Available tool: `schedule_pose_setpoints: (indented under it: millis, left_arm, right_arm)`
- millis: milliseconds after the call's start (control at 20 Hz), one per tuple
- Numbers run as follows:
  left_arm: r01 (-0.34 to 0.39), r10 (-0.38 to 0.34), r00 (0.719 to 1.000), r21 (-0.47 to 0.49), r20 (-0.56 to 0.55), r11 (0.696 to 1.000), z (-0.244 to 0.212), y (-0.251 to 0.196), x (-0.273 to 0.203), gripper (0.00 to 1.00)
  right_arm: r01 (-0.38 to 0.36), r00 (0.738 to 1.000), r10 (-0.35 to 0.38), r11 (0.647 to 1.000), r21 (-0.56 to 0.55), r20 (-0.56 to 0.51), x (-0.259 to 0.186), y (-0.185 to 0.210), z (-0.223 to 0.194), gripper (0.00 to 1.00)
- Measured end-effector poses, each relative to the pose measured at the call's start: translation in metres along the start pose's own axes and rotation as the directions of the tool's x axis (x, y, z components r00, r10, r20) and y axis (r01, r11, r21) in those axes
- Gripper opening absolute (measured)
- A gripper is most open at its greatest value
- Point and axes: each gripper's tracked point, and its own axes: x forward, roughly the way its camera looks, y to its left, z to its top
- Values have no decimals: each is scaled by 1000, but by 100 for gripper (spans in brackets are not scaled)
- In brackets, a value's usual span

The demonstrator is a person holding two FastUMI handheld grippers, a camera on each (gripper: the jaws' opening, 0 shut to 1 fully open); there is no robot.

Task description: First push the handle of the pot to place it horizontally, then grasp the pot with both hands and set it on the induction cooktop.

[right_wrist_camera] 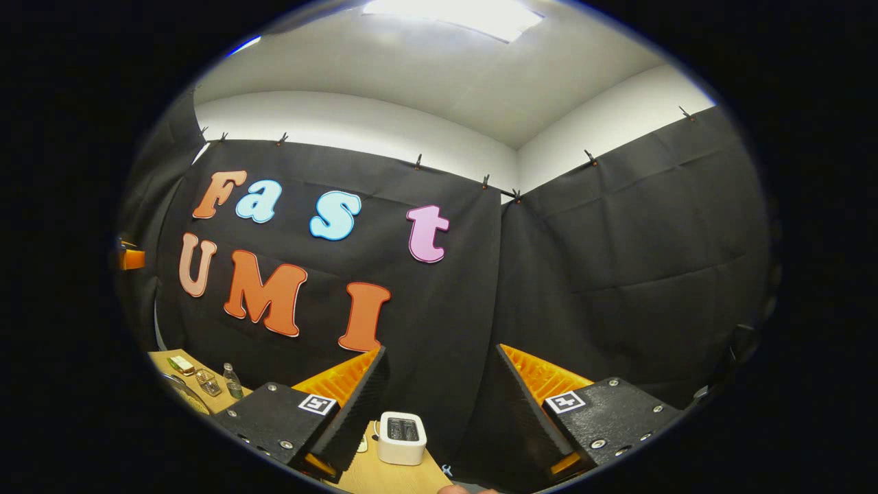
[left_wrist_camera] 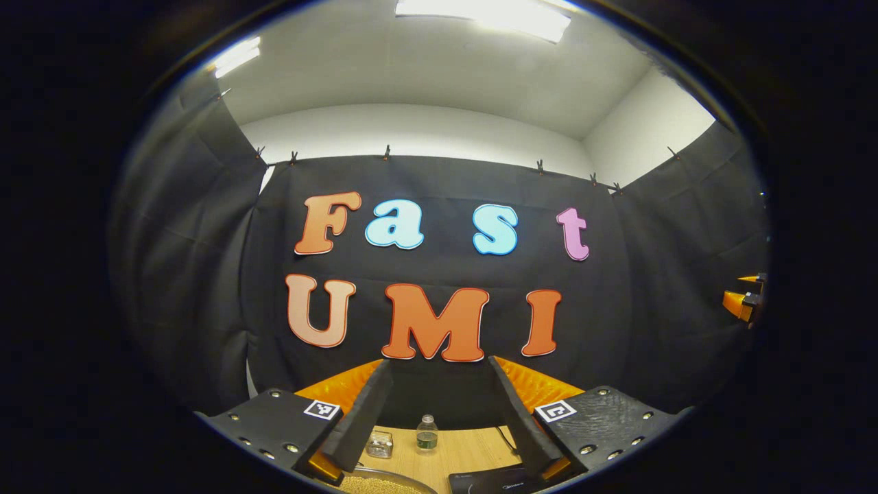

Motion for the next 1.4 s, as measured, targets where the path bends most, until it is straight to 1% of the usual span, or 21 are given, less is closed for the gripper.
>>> schedule_pose_setpoints:
  millis: [100, 200, 250, 300, 350, 400, 450, 500, 550, 600, 650, 700, 800, 850, 950, 1150, 1250, 1300, 1350, 1400]
  left_arm:
    - [-15, 15, 999, 0, -43, 1000, -12, -4, -4, 87]
    - [-27, 28, 995, 5, -100, 1000, -27, -7, -12, 90]
    - [-40, 41, 990, 12, -132, 999, -36, -6, -16, 81]
    - [-38, 39, 985, 15, -169, 999, -46, -9, -22, 66]
    - [-32, 34, 977, 13, -211, 999, -58, -13, -26, 63]
    - [-21, 22, 964, 7, -266, 1000, -72, -19, -31, 48]
    - [-21, 22, 947, 7, -320, 1000, -87, -21, -37, 43]
    - [-31, 36, 925, 20, -378, 999, -106, -18, -42, 27]
    - [-47, 58, 900, 37, -431, 998, -124, -14, -50, 23]
    - [-52, 71, 874, 53, -480, 997, -140, -12, -58, 13]
    - [-51, 73, 846, 57, -529, 997, -156, -10, -67, 13]
    - [-52, 76, 814, 57, -575, 997, -172, -9, -75, 10]
    - [-60, 104, 739, 89, -666, 994, -204, -1, -99, 10]
    - [-61, 131, 701, 125, -701, 990, -219, 6, -113, 10]
    - [-32, 145, 629, 161, -763, 986, -246, 11, -132, 10]
    - [29, 126, 488, 160, -864, 987, -290, 22, -163, 11]
    - [67, 105, 418, 146, -903, 987, -308, 32, -180, 11]
    - [92, 90, 381, 135, -920, 987, -318, 37, -186, 11]
    - [122, 76, 349, 125, -934, 985, -323, 41, -192, 11]
    - [150, 64, 314, 115, -947, 982, -327, 45, -198, 11]
  right_arm:
    - [-21, 1000, 21, 1000, 4, -4, 6, -2, -8, 95]
    - [-45, 999, 45, 999, 12, -15, 11, -3, -17, 95]
    - [-60, 998, 60, 998, 18, -22, 13, -2, -22, 95]
    - [-73, 997, 74, 997, 25, -28, 16, -2, -27, 95]
    - [-86, 996, 87, 996, 31, -32, 18, -1, -31, 95]
    - [-96, 995, 98, 995, 37, -35, 21, -2, -36, 95]
    - [-104, 994, 106, 994, 43, -39, 22, -2, -40, 95]
    - [-112, 993, 114, 992, 50, -43, 25, -1, -45, 95]
    - [-122, 991, 125, 991, 59, -48, 27, 1, -49, 95]
    - [-136, 989, 140, 988, 67, -54, 29, 3, -53, 95]
    - [-150, 986, 155, 986, 71, -59, 31, 6, -57, 97]
    - [-162, 984, 167, 984, 72, -62, 34, 8, -59, 95]
    - [-179, 981, 184, 981, 71, -63, 38, 11, -62, 95]
    - [-184, 980, 189, 980, 72, -64, 39, 14, -63, 95]
    - [-188, 979, 193, 980, 73, -67, 42, 18, -65, 95]
    - [-170, 980, 178, 981, 89, -89, 39, 24, -72, 95]
    - [-144, 984, 151, 986, 85, -91, 39, 25, -71, 95]
    - [-126, 987, 133, 989, 80, -93, 37, 25, -70, 97]
    - [-110, 988, 117, 991, 76, -97, 36, 26, -69, 95]
    - [-95, 990, 102, 993, 73, -102, 33, 29, -69, 95]
